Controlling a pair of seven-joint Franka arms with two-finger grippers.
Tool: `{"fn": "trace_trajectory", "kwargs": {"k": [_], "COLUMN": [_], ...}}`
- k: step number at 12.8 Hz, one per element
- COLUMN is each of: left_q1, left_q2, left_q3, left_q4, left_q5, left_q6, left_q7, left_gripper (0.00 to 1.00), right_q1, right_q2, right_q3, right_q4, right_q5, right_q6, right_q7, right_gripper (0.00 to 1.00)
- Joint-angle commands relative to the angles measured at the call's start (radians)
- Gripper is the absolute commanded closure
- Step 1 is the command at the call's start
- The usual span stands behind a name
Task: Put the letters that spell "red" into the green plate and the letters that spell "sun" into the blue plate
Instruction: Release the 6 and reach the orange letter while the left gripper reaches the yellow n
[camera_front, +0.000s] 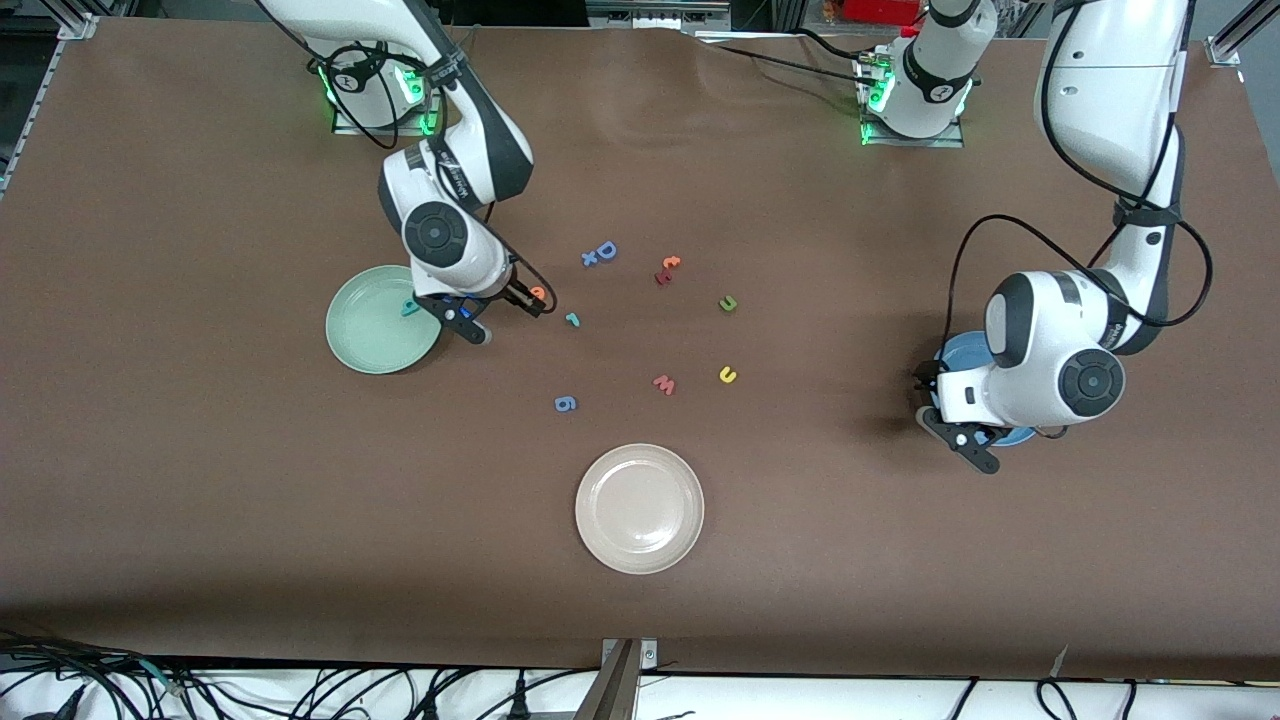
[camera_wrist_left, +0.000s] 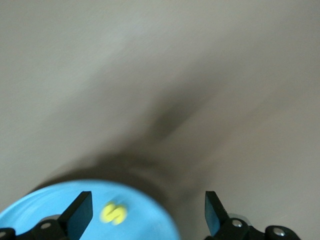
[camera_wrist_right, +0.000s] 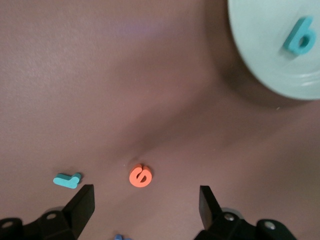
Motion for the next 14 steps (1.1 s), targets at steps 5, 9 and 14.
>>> {"fn": "trace_trajectory", "kwargs": {"k": [5, 9, 14], "left_q1": [-0.091, -0.169, -0.223], "left_q2": [0.004, 0.062, 0.093], "left_q3": [-0.093, -0.100, -0.119], "left_q4": [0.052, 0.118, 0.149], "left_q5": [-0.042, -0.042, -0.036], "left_q6": [-0.010, 0.060, 0.120], "left_q7": [-0.346, -0.356, -0.258], "left_gripper": [0.04, 0.04, 0.04], "right_q1": [0.068, 0.094, 0.097], "right_q2": [0.019, 0.034, 0.042], "right_q3": [0.001, 0.000, -0.002], "right_q4": [-0.132, -0.146, -0.166], "right_q5": [0.014, 0.012, 0.012], "right_q6": [0.251, 0.292, 0.357], "right_q7": [0.134, 0.167, 0.167], "right_gripper": [0.08, 0.20, 0.42]}}
